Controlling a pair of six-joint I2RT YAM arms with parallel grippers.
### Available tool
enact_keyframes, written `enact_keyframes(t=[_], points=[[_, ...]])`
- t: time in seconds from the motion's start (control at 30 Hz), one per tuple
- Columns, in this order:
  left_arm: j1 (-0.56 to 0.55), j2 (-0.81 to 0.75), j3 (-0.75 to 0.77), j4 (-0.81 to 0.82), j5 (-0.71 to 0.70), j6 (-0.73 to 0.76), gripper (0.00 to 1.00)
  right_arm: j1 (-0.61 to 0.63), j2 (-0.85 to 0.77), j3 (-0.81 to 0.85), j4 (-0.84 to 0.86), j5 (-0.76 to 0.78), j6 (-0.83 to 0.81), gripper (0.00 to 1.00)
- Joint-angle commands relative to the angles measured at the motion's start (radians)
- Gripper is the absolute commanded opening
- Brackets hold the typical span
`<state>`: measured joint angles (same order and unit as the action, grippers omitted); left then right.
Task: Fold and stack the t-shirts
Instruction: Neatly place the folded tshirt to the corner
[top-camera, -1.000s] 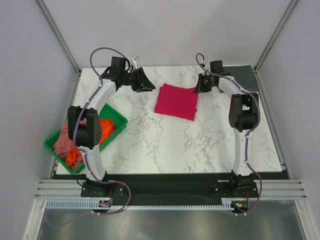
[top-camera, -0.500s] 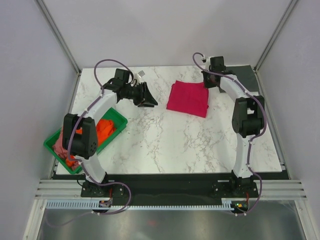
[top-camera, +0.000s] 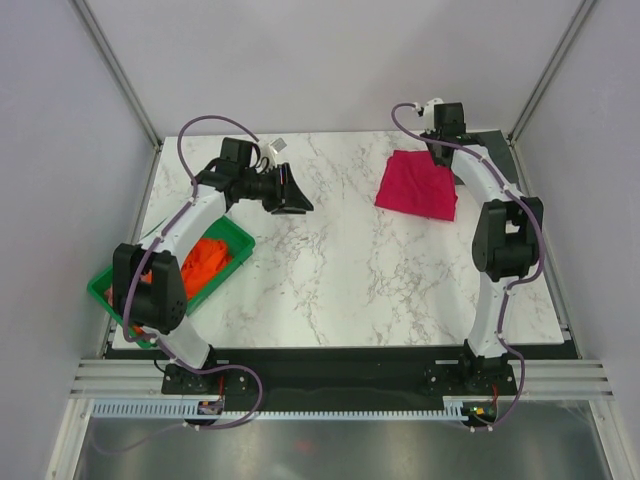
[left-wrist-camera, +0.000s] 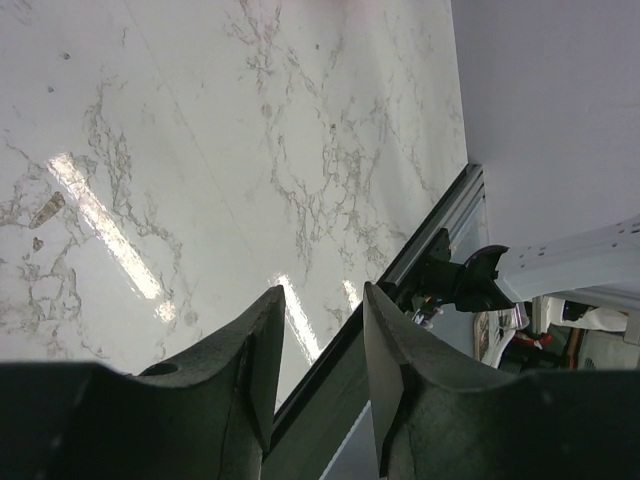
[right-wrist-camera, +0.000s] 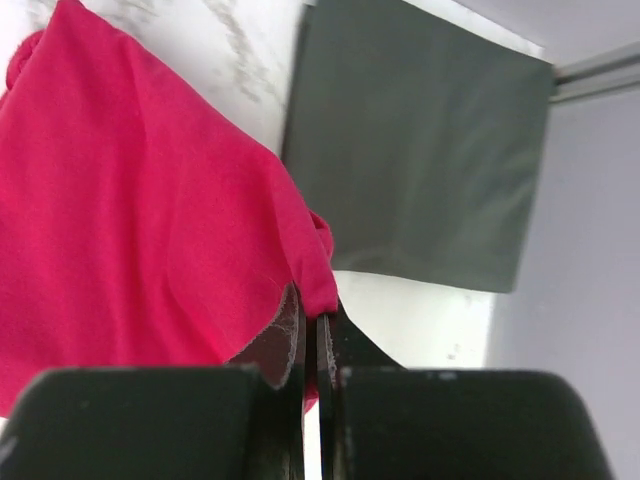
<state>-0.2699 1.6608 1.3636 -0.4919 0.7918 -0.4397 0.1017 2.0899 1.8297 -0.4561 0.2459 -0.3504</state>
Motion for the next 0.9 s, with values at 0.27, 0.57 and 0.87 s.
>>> enact_keyframes(t=[0.27, 0.57, 0.87], points=[[-0.003, -0.045, -0.018, 0.01, 0.044, 0.041, 0.44, -0.04, -0.166, -0.082, 0.226, 0.147, -0.297, 0.0], [-0.017, -0.071, -0.012, 0.01, 0.055, 0.03, 0.44, -0.077, -0.218, -0.145, 0.379, 0.099, -0.426, 0.0], [-0.035, -0.096, -0.018, 0.009, 0.06, 0.03, 0.44, -0.141, -0.09, -0.029, 0.43, -0.006, -0.444, 0.0]])
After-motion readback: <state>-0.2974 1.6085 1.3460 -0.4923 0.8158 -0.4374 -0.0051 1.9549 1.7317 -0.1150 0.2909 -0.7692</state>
